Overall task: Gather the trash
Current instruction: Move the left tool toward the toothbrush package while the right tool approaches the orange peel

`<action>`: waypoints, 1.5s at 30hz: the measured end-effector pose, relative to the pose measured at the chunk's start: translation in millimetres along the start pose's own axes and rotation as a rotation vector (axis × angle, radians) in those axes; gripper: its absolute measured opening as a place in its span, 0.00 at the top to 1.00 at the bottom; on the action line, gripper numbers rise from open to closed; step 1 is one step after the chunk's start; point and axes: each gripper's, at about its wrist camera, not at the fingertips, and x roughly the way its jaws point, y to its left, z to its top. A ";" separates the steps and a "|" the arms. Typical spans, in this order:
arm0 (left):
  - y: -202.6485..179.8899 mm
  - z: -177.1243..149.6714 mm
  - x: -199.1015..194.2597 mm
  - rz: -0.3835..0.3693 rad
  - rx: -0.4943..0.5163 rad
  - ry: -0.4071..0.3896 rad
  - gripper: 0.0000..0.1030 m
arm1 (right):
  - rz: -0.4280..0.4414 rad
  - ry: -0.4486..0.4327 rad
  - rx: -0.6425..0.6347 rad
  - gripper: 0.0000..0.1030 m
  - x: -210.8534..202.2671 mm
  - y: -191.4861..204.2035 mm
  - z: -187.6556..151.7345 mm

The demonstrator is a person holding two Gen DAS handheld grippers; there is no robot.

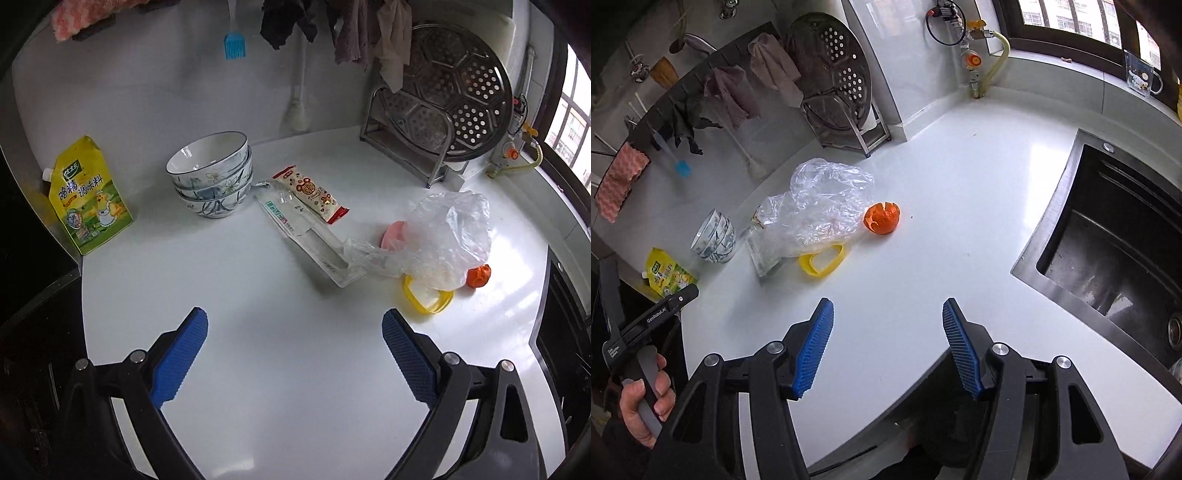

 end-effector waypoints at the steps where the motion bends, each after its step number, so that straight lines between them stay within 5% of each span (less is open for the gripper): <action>1: 2.2 4.3 8.3 0.008 -0.014 0.011 0.09 | -0.005 0.006 -0.001 0.43 6.3 0.4 4.7; 20: 10.4 71.3 129.6 0.039 -0.161 0.127 0.09 | -0.077 0.058 0.059 0.43 115.7 1.7 75.5; 45: -6.0 86.3 202.0 0.121 -0.139 0.219 0.09 | -0.093 0.083 0.051 0.43 147.2 -1.3 94.4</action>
